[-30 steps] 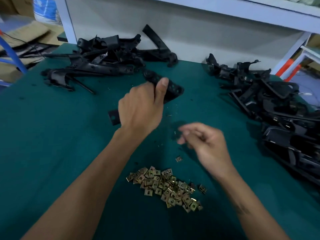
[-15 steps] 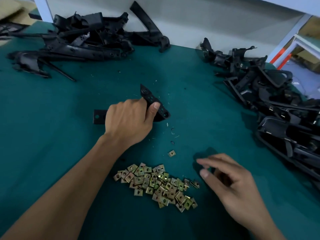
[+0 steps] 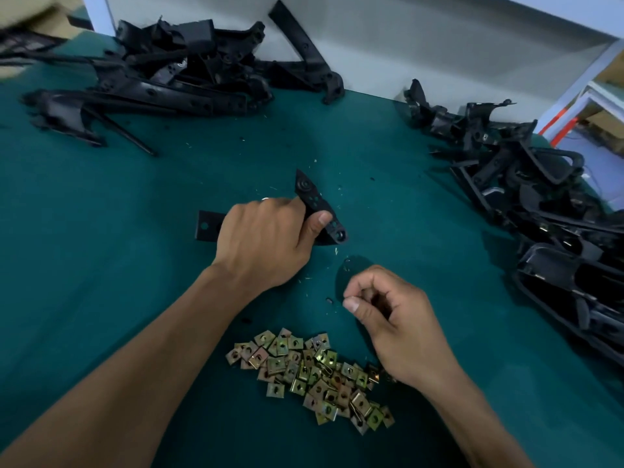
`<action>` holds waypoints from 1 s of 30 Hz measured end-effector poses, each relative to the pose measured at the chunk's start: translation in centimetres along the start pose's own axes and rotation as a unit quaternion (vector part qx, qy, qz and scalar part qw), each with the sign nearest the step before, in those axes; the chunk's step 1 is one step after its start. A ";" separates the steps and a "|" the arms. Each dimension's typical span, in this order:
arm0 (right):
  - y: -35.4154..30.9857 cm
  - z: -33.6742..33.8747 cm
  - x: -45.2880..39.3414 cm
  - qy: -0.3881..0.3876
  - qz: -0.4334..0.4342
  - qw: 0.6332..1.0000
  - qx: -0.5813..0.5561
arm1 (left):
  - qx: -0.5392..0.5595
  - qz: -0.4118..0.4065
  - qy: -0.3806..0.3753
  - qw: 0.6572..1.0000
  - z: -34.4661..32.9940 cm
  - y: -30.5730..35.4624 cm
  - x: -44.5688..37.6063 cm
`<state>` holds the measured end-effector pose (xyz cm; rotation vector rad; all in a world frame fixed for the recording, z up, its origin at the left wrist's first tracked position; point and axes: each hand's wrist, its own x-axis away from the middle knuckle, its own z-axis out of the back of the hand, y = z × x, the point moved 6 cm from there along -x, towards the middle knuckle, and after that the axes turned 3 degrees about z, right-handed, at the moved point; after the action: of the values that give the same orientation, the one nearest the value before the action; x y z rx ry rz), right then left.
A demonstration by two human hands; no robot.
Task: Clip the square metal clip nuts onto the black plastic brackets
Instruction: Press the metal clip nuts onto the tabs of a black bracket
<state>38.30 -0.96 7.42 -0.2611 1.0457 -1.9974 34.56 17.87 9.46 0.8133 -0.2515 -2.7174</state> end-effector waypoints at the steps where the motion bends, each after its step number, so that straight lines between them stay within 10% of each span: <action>1: 0.1 0.1 -0.4 0.001 -0.003 1.000 -0.012 | -0.001 -0.001 -0.001 1.000 -0.1 0.0 -0.1; 9: 2.3 1.3 -6.9 0.137 -0.096 0.909 -0.381 | 0.024 -0.008 -0.011 1.000 -0.4 -0.2 -0.8; 30: 2.9 0.0 -10.3 0.101 -0.081 0.889 -0.440 | -0.024 0.036 0.000 0.999 -0.1 -0.7 -0.6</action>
<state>46.39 6.00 7.09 -0.6391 2.0889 -1.5751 34.88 18.75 9.51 0.7758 -0.2117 -2.6449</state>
